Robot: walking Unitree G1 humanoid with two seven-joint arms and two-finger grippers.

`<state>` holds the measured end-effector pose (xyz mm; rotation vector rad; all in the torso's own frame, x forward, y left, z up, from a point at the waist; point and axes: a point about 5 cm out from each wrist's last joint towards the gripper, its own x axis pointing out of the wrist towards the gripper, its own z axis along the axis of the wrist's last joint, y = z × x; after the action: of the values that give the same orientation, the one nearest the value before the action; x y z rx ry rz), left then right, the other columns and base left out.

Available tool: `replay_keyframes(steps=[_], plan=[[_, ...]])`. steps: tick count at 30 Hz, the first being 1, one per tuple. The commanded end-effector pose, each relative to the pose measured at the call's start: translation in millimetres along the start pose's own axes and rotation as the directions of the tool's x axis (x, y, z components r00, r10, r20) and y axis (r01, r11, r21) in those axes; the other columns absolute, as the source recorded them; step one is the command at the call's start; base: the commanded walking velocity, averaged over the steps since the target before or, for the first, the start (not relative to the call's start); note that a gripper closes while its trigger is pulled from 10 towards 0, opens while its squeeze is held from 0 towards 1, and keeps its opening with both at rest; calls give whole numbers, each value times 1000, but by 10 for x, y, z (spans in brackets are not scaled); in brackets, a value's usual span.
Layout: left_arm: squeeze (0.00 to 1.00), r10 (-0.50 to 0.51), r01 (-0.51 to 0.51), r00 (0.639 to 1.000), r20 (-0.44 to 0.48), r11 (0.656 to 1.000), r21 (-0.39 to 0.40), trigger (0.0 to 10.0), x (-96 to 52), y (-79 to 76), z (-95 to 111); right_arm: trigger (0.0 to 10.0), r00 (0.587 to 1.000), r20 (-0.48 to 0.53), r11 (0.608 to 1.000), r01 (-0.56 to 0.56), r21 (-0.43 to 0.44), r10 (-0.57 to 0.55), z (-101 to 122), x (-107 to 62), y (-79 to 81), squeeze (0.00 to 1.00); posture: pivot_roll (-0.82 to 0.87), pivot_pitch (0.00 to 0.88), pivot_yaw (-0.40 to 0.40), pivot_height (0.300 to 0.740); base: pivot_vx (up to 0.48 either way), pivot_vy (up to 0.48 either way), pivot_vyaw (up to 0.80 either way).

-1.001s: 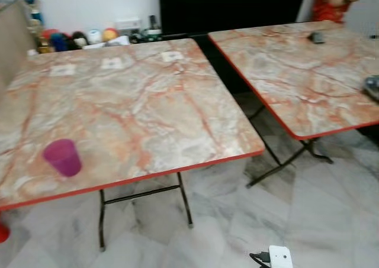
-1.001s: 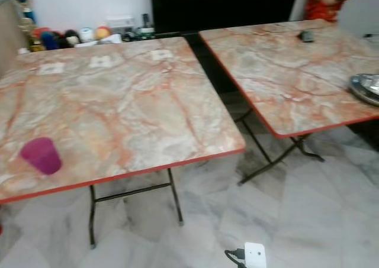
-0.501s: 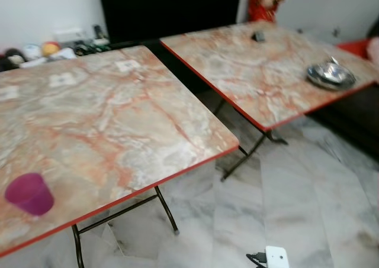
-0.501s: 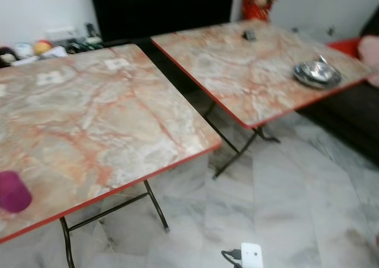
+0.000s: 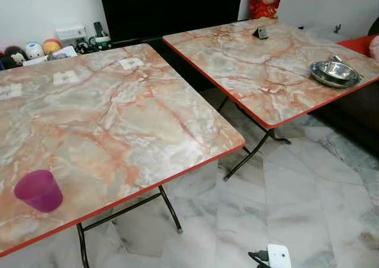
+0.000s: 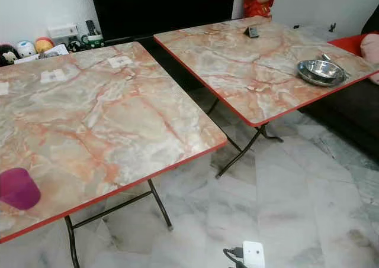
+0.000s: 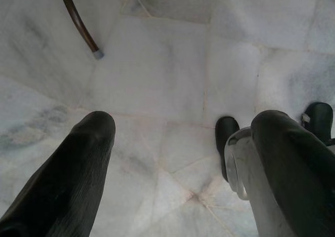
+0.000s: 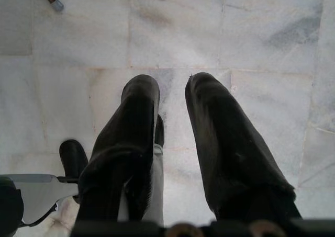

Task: Setting the table

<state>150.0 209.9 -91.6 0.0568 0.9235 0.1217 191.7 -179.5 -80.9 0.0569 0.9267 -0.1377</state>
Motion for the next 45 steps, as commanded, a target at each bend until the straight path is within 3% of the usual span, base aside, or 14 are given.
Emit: replay_keyframes(steps=[1, 27, 39, 45], plan=[[0, 5, -5, 1000, -27, 1000, -4, 10000, -14, 11, -64, 10000, 1000, -7, 1000, 6, 8, -6, -23, -4, -21, 0, 11, 62, 17, 740, 0, 0, 0], [0, 7, -7, 1000, -29, 1000, -9, 10000, -16, 37, -67, 10000, 1000, -4, 1000, 0, 2, 0, -12, -2, -17, 0, 16, 70, 14, 740, 0, 236, 0], [0, 10, -10, 1000, -15, 1000, 3, 10000, -18, 46, -56, 10000, 1000, -5, 1000, 0, 0, 0, -12, -2, -20, 0, 19, 70, 13, 740, 0, 0, 0], [0, 14, -15, 999, 35, 1000, 14, 10000, -19, 46, -9, 10000, 1000, -3, 1000, 1, -1, -1, -7, -1, -23, 0, 21, 68, 12, 740, 0, 0, 0]])
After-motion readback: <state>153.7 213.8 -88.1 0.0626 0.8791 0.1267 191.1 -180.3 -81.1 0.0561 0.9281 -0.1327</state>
